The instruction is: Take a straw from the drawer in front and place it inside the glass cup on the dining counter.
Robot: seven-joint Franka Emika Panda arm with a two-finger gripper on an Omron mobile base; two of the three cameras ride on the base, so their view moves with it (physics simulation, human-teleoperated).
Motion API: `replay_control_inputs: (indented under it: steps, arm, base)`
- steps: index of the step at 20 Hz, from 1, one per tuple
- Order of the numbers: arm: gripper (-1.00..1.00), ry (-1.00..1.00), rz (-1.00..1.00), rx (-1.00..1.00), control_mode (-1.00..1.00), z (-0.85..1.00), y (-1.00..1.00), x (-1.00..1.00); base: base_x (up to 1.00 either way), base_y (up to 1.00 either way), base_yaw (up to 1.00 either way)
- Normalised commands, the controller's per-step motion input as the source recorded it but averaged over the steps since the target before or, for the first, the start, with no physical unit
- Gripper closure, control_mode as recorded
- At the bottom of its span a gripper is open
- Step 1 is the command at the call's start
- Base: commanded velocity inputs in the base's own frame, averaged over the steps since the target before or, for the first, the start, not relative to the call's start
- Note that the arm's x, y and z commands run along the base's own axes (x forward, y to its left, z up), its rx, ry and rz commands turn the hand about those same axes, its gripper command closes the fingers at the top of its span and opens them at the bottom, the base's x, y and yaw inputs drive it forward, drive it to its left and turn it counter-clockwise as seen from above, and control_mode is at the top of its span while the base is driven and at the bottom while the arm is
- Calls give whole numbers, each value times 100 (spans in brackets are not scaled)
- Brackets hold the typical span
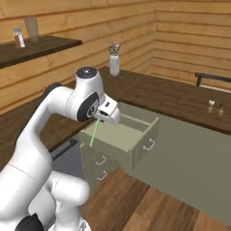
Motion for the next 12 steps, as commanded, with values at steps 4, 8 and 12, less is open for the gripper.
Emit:
replay_control_inputs:
  steps: [4,8,12]
  arm:
    - [100,0,0,0,100,0,0,0]
    - [100,0,0,0,100,0,0,0]
    - [100,0,0,0,100,0,0,0]
  base:
    - [-64,-100,-2]
    - [-4,-100,1]
    - [0,-100,7]
